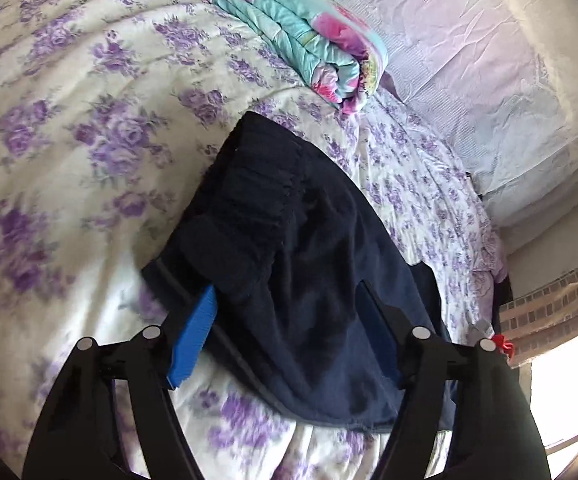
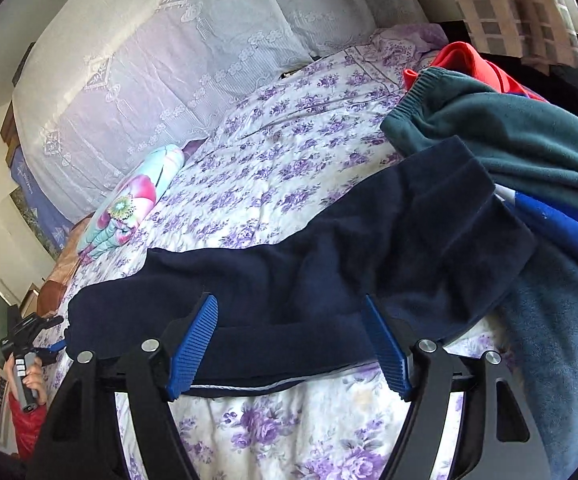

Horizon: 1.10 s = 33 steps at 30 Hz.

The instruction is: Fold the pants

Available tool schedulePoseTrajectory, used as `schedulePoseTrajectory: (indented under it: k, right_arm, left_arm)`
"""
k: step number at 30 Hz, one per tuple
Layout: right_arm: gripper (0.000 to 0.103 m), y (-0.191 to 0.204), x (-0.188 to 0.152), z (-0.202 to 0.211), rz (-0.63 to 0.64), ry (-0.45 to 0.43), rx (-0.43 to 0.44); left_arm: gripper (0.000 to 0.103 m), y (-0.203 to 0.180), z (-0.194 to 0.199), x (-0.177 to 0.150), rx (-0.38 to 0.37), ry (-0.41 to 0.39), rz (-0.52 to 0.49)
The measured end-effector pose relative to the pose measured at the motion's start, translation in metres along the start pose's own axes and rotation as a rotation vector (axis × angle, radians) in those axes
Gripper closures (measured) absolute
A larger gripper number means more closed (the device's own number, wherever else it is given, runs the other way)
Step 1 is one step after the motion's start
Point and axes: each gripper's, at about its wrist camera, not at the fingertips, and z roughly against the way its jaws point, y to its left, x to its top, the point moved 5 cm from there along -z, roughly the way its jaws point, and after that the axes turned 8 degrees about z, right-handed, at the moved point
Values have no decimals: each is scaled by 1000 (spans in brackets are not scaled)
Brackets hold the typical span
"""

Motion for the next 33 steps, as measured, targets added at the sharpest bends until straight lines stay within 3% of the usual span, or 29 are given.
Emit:
schedulePoseTrajectory:
  k: [3, 5, 7, 13, 16, 19, 22, 25, 29, 32, 33]
  right_arm:
    - [28, -6, 0, 3, -15, 10, 1]
    - [28, -11, -3, 5, -33, 27, 9]
    - [28, -16, -7, 8, -52, 41, 14]
    - [28, -34, -26, 12, -140, 82, 47]
    - [29, -41, -37, 9, -239, 89, 148]
    - [34, -45, -41, -2, -339, 99, 251]
    - [46, -51, -41, -12, -370, 107, 249]
    - [49, -57, -39, -18, -410, 110, 267]
    - [69, -69, -40, -27, -463, 132, 256]
    - [97, -71, -35, -31, -432, 123, 219]
    - [97, -69, -32, -30, -417, 118, 210]
  left_arm:
    - [41, -7, -7, 4, 19, -17, -12]
    - [91, -7, -5, 8, 14, -43, -14]
    - [91, -9, 4, 11, -52, -66, -15]
    - [92, -27, 34, 8, -107, -134, -57]
    - [93, -39, 44, 13, -135, -153, -66]
    - [93, -43, 50, 18, -159, -157, -43]
    - [93, -44, 54, 21, -159, -172, -42]
    - [94, -46, 59, 26, -170, -180, -39]
    - [94, -51, 64, 34, -176, -196, -54]
    - [94, -57, 60, 37, -156, -204, -75]
    - [94, -59, 58, 39, -151, -204, -81]
